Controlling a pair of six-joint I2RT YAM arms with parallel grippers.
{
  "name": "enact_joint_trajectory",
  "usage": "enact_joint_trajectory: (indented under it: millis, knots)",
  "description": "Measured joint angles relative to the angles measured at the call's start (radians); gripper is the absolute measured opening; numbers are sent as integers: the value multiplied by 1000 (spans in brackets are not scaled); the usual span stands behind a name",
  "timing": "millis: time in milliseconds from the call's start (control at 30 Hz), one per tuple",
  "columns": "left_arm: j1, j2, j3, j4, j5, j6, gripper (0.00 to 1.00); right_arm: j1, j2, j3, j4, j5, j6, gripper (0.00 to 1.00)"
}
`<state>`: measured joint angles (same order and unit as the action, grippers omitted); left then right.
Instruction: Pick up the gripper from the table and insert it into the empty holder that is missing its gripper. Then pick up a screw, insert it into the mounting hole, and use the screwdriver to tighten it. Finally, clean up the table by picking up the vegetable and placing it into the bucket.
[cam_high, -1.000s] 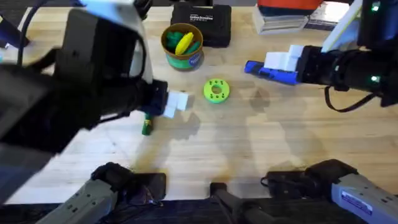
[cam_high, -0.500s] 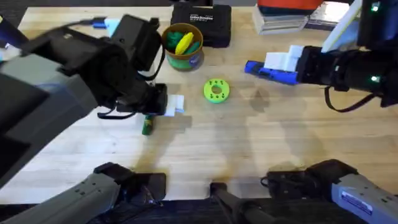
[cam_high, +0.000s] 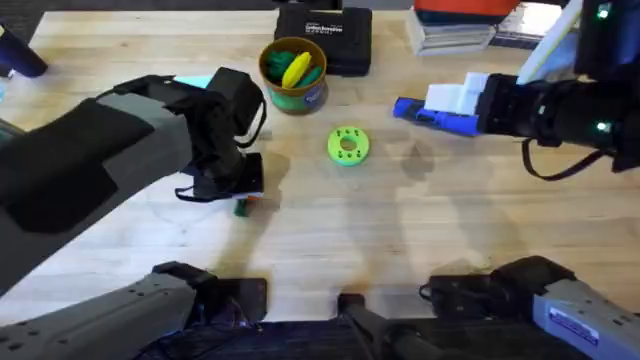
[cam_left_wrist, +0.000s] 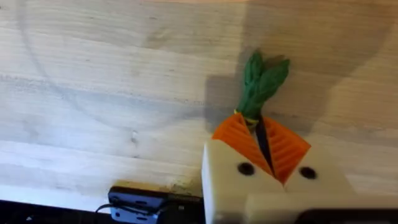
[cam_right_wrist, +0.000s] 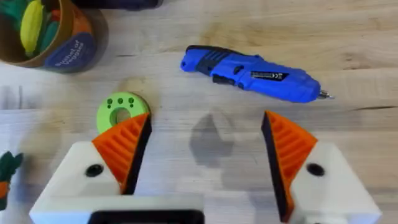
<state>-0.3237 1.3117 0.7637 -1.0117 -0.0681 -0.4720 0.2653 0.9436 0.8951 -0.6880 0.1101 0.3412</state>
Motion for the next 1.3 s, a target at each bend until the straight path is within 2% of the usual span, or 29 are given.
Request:
enact_joint_trajectory:
  millis: [67,167,267,333,400,500,633,700,733,800,967,1000,1167,1200,1300]
  knots:
    - [0,3,23,-35,0,-1,20,0,0,0,0,0,0,993]
    - [0,7,116,-82,-4,2,20,0,0,0,0,0,0,993]
    - [0,11,257,-34,-5,22,20,0,0,0,2,0,0,993]
    - [0,11,338,53,-5,38,20,0,0,0,2,0,0,993]
    - [0,11,397,220,-8,54,19,0,0,0,2,0,0,993]
    - [0,12,425,449,-8,67,19,0,0,0,2,0,0,993]
    - [0,56,429,591,-7,73,19,0,0,0,2,0,0,993]
    - [0,108,429,596,-7,75,19,0,0,0,2,0,0,993]
    - [0,196,429,596,-6,75,18,0,0,0,2,0,0,993]
    - [0,245,428,594,-4,75,18,0,0,0,2,0,0,993]
    - [0,267,428,517,2,76,29,0,0,0,2,0,0,993]
    - [0,266,428,505,4,82,126,0,0,0,2,0,0,994]
    - [0,262,428,502,4,80,883,0,0,0,3,0,0,993]
    - [0,258,428,498,5,82,963,0,0,0,3,0,0,993]
    - [0,230,435,437,6,116,985,0,0,0,2,-7,0,994]
